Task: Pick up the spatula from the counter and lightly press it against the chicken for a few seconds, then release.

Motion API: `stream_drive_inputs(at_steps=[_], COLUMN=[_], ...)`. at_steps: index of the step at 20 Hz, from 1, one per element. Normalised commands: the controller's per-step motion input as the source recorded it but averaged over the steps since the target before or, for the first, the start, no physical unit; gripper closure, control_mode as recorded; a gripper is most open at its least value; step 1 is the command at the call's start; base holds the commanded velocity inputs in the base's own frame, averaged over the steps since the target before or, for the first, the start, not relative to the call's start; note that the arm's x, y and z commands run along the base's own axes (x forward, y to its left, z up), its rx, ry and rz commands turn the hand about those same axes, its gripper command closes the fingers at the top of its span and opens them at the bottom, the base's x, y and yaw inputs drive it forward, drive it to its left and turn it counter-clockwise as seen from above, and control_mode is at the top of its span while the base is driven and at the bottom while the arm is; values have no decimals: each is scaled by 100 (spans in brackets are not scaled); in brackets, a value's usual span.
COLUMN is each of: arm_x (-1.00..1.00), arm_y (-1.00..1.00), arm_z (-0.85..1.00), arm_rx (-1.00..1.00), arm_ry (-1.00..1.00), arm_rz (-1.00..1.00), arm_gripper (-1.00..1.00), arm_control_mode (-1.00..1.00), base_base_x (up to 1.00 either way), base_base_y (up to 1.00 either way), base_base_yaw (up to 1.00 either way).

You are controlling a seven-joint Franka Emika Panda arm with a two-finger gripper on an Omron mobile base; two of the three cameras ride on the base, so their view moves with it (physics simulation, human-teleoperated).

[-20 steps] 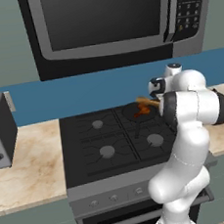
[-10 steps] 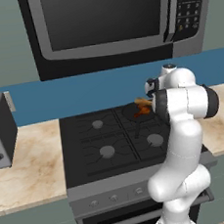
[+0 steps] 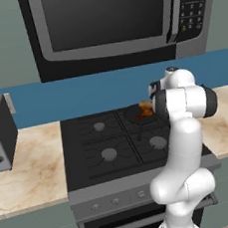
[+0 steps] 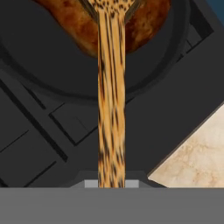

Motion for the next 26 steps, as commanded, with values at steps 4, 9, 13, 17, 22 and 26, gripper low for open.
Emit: stream_drive_inputs(at_steps=[4, 9, 13, 17, 22, 26], arm_x=[5, 7, 11, 13, 14, 13], arm_y=[-1, 0, 0, 0, 0, -3], arm_z=[-14, -6, -4, -3, -7, -8], arm_rx=[-3, -2, -2, -3, -5, -4], arm_ry=[0, 0, 0, 0, 0, 0], arm_rz=[0, 0, 0, 0, 0, 0], arm_gripper=[100, 100, 100, 100, 100, 100], arm_control_mode=[-100, -100, -100, -100, -100, -100], base_base_x=[0, 0, 0, 0, 0, 0], base_base_y=[0, 0, 0, 0, 0, 0], base_base_yaw=[0, 0, 0, 0, 0, 0])
